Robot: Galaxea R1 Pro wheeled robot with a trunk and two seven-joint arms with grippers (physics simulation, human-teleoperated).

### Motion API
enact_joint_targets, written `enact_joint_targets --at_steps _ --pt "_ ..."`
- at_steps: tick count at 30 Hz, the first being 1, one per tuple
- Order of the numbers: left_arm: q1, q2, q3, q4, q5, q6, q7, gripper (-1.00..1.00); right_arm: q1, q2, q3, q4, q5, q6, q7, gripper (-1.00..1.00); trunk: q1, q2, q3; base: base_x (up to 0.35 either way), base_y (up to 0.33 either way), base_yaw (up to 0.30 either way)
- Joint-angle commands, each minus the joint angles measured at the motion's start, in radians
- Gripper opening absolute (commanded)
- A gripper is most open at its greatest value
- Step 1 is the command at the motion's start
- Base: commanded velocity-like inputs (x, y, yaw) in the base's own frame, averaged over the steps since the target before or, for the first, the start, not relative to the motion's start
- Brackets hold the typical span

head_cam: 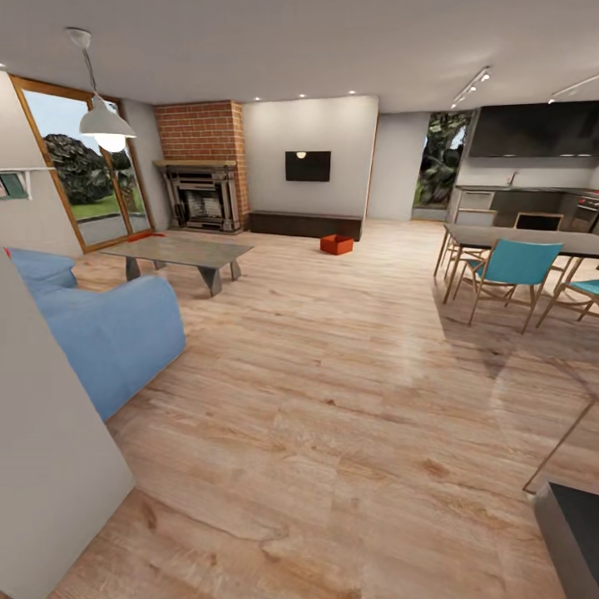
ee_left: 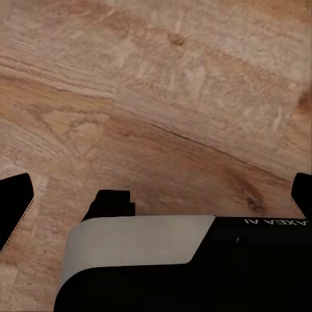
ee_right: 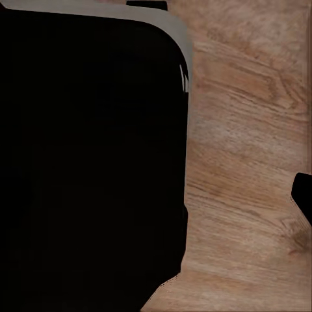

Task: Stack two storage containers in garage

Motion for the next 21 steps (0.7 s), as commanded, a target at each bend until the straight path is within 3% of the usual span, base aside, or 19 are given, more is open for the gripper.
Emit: enact_joint_targets --at_steps 1,21 --pt "-0.001 0.0 0.007 0.001 -0.01 -0.004 0.003 1.0 0.0 0.0 0.002 0.0 -0.001 0.0 -0.001 1.0 0.001 0.0 -0.001 0.346 0.0 0.0" --pt "-0.001 -0.001 0.007 0.001 -0.011 -0.015 0.003 1.0 0.0 -0.003 0.002 0.0 -0.001 0.0 -0.001 1.0 0.001 0.0 -0.001 0.346 0.0 0.0"
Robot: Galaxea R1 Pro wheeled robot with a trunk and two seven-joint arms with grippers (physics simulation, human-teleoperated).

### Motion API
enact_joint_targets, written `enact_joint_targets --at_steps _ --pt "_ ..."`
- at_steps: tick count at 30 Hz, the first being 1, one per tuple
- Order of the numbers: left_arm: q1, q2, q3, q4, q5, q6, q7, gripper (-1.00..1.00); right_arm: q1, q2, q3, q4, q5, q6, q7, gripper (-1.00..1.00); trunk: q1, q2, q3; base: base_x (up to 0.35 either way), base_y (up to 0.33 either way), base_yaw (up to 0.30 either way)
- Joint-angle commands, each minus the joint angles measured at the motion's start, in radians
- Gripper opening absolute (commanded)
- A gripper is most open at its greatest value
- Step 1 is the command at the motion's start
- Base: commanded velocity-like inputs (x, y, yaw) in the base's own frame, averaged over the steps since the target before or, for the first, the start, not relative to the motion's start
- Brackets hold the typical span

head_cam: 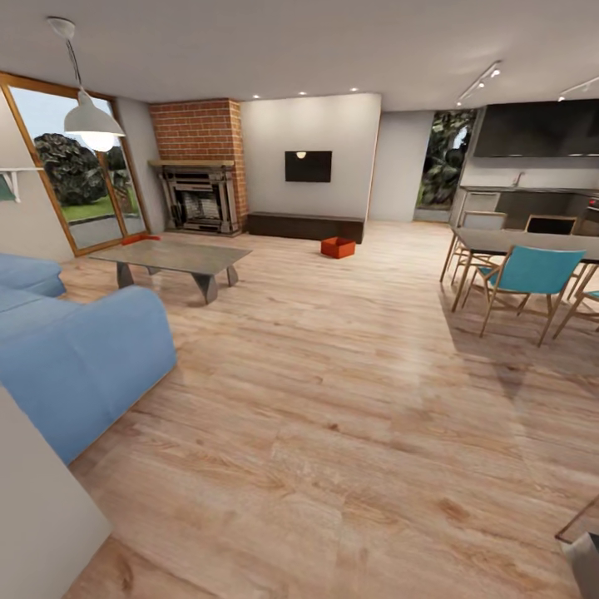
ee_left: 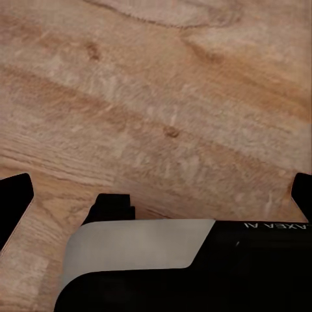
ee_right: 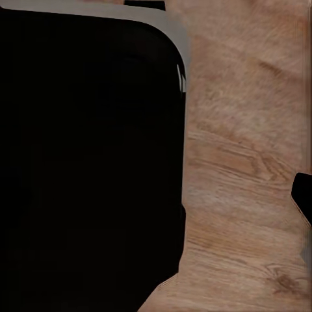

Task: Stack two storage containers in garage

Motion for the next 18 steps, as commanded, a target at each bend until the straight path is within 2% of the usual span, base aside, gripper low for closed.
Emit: enact_joint_targets --at_steps 1,18 --pt "-0.001 -0.001 0.007 0.001 -0.01 -0.004 0.003 1.0 0.0 0.0 0.002 0.0 -0.001 0.0 -0.001 1.0 0.001 0.0 -0.001 0.346 0.0 0.0" --pt "-0.001 0.001 0.007 0.001 -0.01 -0.004 0.004 1.0 0.0 0.001 0.003 0.0 -0.002 0.0 -0.001 1.0 0.001 0.0 -0.001 0.346 0.0 0.0"
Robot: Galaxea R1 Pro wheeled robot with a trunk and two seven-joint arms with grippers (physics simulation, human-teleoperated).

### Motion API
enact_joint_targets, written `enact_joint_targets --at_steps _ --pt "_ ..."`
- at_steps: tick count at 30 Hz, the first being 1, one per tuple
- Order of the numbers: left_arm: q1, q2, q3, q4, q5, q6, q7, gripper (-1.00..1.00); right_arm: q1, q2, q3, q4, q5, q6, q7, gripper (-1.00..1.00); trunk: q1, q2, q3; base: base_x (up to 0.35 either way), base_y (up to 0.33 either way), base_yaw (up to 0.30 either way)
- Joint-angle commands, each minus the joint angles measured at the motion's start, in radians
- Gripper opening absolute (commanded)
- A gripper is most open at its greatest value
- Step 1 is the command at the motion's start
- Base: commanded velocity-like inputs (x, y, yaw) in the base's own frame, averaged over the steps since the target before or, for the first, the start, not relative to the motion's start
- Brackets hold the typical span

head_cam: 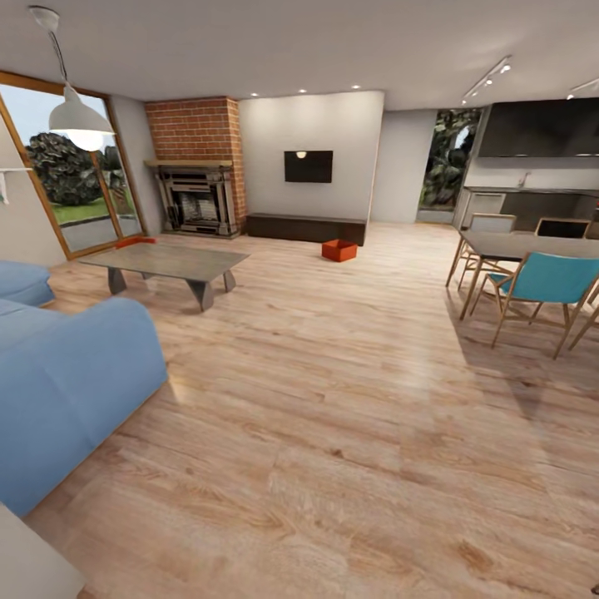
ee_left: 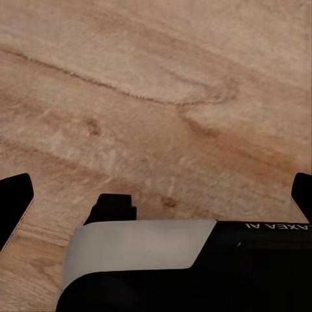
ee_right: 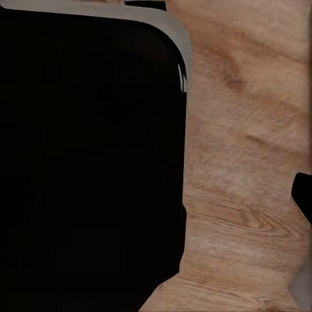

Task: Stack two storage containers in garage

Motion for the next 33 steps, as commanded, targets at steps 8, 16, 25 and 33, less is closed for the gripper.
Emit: enact_joint_targets --at_steps 8,16,25,33 --pt "-0.001 0.001 0.007 0.0 -0.011 -0.003 0.005 1.0 0.0 0.0 0.002 0.0 -0.001 0.0 -0.001 1.0 0.001 0.0 -0.001 0.346 0.0 0.0" --pt "-0.001 0.002 0.007 0.0 -0.014 -0.004 0.005 1.0 0.0 0.0 0.002 0.0 -0.001 0.0 -0.001 1.0 0.001 0.0 -0.001 0.346 0.0 0.0" --pt "-0.001 0.0 0.006 0.001 -0.017 -0.004 0.005 1.0 0.0 0.0 0.002 0.0 -0.001 0.0 -0.001 1.0 0.001 0.0 -0.001 0.346 0.0 0.0" --pt "-0.001 0.001 0.006 0.001 -0.017 -0.004 0.005 1.0 0.0 0.0 0.002 0.0 -0.001 0.001 -0.001 1.0 0.001 0.0 -0.001 0.341 -0.082 0.0"
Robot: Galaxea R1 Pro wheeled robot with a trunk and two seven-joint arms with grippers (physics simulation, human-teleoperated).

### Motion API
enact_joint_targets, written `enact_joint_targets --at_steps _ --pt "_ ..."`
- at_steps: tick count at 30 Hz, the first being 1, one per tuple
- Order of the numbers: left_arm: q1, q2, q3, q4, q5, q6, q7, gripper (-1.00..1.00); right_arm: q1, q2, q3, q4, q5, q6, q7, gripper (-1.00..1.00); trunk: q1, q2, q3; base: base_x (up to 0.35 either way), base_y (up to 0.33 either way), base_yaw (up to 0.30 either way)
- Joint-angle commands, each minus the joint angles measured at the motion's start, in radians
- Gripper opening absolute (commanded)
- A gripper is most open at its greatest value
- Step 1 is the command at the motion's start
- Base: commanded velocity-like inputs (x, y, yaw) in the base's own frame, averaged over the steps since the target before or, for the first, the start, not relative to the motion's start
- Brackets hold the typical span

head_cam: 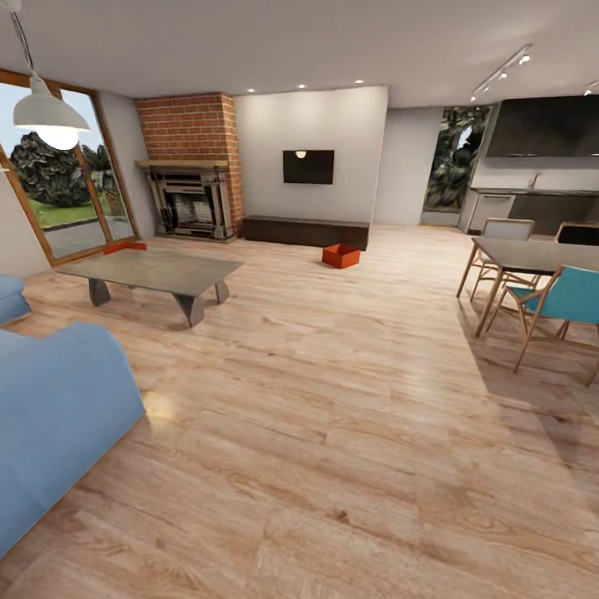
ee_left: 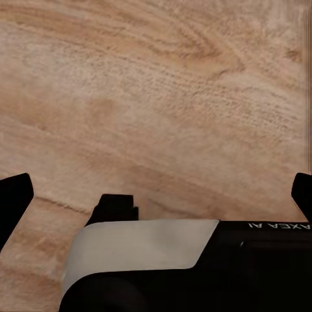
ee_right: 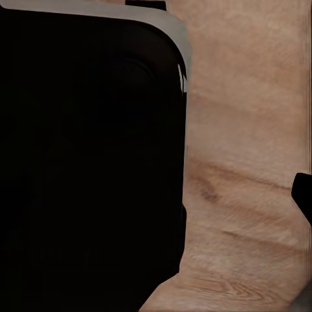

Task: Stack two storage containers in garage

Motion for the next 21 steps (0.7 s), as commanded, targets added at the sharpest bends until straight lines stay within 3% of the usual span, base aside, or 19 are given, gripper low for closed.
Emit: enact_joint_targets --at_steps 1,21 --pt "-0.001 -0.001 0.007 0.001 -0.01 -0.004 0.003 1.0 0.0 0.0 0.002 0.0 -0.001 0.0 -0.001 1.0 0.001 0.0 -0.001 0.334 -0.127 0.0" --pt "-0.001 -0.002 0.007 0.001 -0.01 -0.004 0.003 1.0 0.0 0.0 0.002 0.0 -0.002 -0.001 -0.001 1.0 0.001 0.0 -0.001 0.333 -0.131 0.0"
